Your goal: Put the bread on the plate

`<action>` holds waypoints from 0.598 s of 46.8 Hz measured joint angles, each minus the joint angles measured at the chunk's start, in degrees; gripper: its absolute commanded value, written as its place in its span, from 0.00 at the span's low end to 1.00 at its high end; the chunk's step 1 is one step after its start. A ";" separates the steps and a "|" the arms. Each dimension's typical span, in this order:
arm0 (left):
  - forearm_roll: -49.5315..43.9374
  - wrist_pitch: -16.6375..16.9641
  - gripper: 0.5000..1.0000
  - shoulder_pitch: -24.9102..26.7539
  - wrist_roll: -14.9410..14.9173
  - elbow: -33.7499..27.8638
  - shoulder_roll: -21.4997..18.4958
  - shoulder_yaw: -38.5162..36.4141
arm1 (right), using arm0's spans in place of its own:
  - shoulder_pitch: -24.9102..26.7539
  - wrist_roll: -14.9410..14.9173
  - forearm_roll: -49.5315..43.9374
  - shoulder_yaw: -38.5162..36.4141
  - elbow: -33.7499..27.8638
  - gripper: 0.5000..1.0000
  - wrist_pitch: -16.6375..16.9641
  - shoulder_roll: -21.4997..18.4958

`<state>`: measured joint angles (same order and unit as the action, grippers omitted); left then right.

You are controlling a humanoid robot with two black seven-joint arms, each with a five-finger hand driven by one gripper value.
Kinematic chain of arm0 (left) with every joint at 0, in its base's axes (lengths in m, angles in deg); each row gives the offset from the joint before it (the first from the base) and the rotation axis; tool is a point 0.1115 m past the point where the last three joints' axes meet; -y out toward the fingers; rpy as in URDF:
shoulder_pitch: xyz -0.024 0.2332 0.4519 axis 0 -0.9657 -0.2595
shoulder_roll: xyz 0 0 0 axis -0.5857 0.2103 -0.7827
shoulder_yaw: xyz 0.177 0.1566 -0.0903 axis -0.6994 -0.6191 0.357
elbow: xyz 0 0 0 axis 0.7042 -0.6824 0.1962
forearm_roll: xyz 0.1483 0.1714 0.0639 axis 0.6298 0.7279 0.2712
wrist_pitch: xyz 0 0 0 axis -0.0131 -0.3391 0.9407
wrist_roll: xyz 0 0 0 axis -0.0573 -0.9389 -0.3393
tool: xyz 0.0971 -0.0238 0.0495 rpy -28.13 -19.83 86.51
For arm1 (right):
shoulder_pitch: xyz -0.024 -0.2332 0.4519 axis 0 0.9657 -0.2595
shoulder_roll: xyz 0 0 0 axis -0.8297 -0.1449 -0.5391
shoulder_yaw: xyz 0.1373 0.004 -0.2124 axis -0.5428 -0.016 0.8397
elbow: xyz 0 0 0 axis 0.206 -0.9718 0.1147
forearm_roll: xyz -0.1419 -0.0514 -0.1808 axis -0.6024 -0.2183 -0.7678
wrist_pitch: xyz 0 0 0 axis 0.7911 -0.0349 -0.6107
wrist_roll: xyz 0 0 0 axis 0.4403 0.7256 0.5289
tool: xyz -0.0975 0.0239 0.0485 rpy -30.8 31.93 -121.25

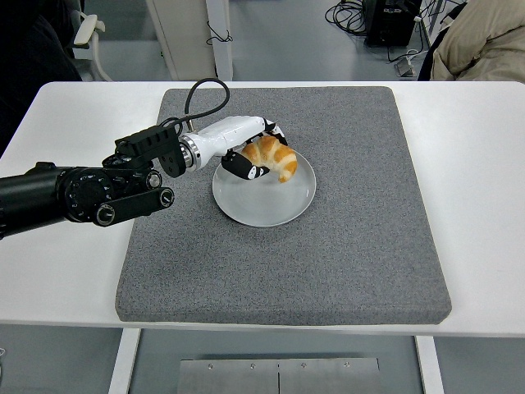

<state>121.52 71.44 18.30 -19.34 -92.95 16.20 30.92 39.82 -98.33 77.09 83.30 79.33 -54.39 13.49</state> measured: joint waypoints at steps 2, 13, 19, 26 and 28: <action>0.66 0.23 0.06 -0.50 0.01 -0.01 0.00 -0.03 | 0.00 0.00 0.00 0.00 0.00 1.00 0.00 0.00; 1.88 0.83 0.07 -1.50 -0.02 -0.01 0.00 -0.02 | 0.00 0.00 0.00 -0.01 0.00 1.00 0.00 0.00; 1.91 0.87 0.08 -1.55 -0.03 -0.01 0.00 -0.02 | 0.00 0.00 0.00 -0.01 0.00 1.00 0.00 0.00; 1.96 0.91 0.09 -1.97 -0.03 -0.01 0.00 -0.06 | 0.00 0.00 0.00 -0.02 0.00 1.00 0.00 0.00; 1.96 0.92 0.10 -2.04 -0.04 -0.01 0.00 -0.08 | 0.01 0.00 0.00 -0.01 0.00 1.00 0.00 0.00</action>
<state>123.48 72.36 16.26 -19.37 -92.96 16.20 30.83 39.83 -98.33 77.09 83.29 79.33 -54.39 13.49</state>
